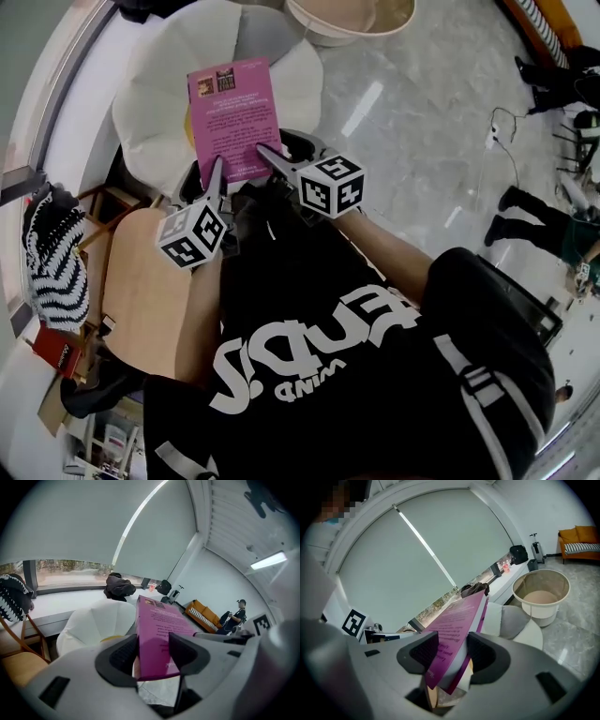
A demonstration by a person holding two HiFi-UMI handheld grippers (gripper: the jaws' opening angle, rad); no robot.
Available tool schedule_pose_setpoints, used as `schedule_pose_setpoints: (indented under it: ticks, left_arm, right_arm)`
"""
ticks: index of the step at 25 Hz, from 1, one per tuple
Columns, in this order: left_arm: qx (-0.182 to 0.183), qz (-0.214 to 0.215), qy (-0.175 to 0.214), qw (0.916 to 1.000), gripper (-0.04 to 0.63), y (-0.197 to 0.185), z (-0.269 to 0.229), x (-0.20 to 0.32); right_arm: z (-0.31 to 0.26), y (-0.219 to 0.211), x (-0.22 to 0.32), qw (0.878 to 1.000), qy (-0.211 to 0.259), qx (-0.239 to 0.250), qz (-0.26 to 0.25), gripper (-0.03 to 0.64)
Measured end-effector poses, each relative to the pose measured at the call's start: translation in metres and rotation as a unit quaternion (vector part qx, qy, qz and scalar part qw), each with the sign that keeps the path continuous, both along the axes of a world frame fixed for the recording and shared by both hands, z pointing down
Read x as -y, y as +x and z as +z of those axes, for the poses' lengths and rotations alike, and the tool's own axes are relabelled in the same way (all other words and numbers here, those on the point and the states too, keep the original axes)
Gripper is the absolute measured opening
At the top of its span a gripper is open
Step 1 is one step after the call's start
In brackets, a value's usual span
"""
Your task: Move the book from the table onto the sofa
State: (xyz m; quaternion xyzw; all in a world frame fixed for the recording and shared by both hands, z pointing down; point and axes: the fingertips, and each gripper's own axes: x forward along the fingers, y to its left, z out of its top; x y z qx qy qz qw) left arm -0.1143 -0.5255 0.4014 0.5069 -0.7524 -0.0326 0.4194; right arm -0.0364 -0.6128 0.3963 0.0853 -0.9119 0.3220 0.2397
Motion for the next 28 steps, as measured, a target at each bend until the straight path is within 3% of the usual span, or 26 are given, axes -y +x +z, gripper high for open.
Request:
schedule_pose_setpoints:
  ticks: [12,28]
  left_arm:
    - [-0.014,0.002,-0.008,0.9999,0.221,-0.062,0.042,0.003]
    - [-0.036,0.015,-0.032,0.9987,0.221,-0.095,0.151,0.04]
  right_arm:
    - [0.041,-0.062,0.004,1.0,-0.005,-0.009,0.01,0.19]
    - [0.15,-0.094,0.039,0.999,-0.022,-0.035,0.029,0.19]
